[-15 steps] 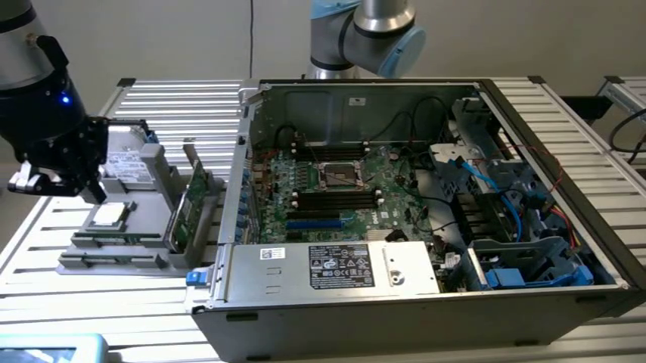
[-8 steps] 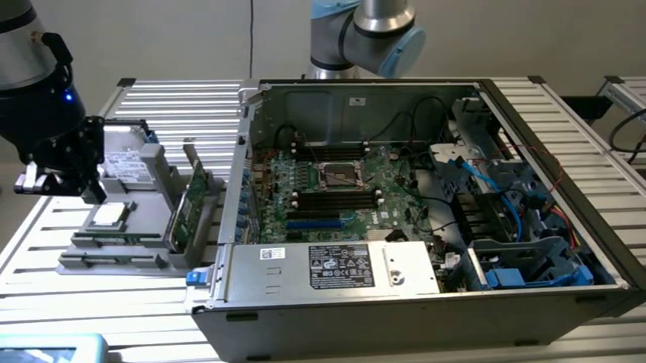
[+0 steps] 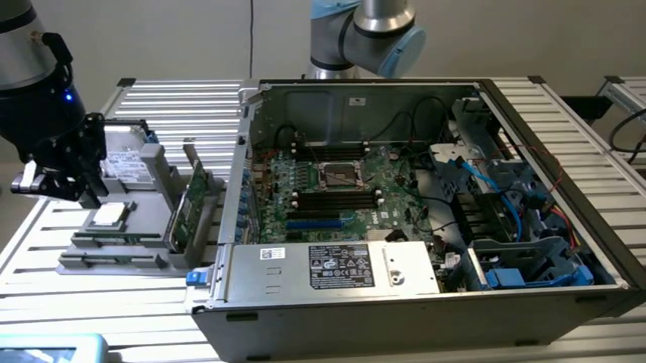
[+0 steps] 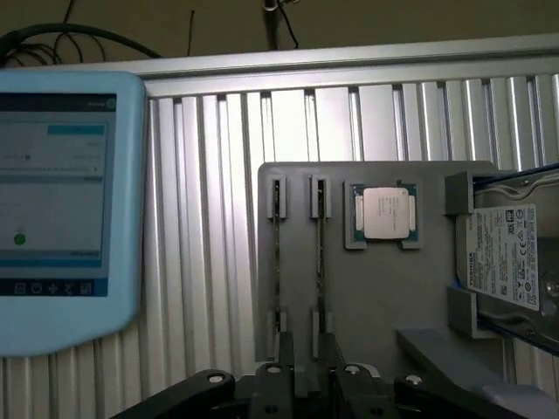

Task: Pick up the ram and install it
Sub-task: 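Pick up the ram and move it above insertion slot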

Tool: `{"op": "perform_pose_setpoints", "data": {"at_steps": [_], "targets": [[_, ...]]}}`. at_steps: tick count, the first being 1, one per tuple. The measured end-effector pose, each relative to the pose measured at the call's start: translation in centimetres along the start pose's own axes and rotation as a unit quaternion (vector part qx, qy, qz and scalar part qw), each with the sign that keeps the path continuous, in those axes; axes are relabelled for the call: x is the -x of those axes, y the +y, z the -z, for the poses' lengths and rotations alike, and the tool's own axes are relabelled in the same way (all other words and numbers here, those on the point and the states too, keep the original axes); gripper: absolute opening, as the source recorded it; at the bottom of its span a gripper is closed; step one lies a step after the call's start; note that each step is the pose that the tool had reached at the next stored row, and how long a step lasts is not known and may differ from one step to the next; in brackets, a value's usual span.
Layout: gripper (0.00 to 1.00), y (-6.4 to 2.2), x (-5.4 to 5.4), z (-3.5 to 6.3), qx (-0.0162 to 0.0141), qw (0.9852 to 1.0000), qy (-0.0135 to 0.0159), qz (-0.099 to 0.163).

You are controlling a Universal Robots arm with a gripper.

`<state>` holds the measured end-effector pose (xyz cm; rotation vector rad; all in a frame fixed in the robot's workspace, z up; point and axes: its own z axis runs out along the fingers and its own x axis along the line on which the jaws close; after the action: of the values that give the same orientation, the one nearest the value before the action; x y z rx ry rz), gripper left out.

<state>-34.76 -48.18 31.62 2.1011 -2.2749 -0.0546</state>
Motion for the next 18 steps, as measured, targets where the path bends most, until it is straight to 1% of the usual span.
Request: {"op": "perform_pose_setpoints", "data": {"at_steps": [1, 2, 7, 15, 18], "targets": [[0.24, 0.0, 0.0, -0.01, 0.0, 1.0, 0.0001, 0.0], [0.31, 0.02, 0.0, -0.09, 0.0, 1.0, 0.0, 0.0], [0.31, 0.81, 0.0, -1.0, -0.0014, 1.0, -0.0002, 0.0], [0.31, 0.89, -0.1, -2.45, -0.0013, 1.0, -0.0001, 0.0], [0.31, 1.52, -0.1, -2.96, -0.0024, 1.0, -0.0002, 0.001]]}}
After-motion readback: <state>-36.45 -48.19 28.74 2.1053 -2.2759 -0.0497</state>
